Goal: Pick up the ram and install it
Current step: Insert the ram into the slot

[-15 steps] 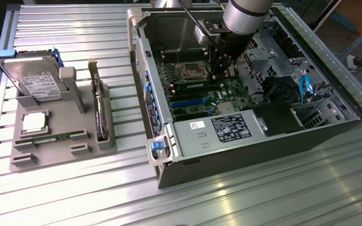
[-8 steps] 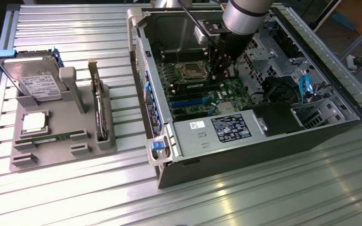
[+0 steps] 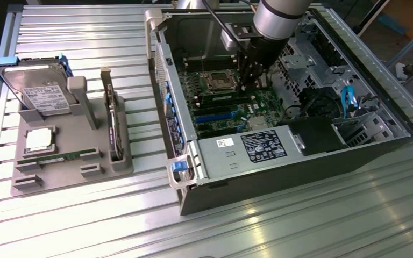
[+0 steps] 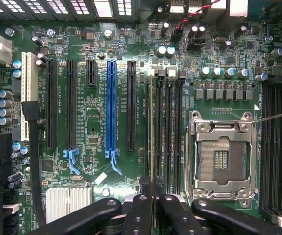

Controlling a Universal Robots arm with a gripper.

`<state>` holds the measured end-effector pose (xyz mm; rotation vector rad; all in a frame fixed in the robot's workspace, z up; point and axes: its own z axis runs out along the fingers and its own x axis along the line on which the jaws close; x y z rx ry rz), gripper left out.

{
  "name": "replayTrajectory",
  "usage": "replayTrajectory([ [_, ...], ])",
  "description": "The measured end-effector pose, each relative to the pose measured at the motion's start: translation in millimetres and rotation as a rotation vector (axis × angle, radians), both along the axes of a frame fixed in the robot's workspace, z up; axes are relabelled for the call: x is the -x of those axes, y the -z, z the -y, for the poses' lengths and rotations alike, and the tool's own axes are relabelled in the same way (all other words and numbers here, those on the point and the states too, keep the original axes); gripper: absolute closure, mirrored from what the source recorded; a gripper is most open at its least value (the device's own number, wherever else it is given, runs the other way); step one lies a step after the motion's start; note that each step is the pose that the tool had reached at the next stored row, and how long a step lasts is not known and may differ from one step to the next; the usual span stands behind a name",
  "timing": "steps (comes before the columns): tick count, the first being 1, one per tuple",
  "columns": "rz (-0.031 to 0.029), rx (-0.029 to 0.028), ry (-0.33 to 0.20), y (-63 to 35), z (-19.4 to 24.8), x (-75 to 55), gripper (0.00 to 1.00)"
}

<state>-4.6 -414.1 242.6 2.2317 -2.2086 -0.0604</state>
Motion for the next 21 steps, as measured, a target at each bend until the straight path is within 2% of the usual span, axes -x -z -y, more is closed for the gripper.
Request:
replayTrajectory([
  [21, -0.0001, 0.0007, 0.000, 2.7, 0.4, 0.5, 0.88],
])
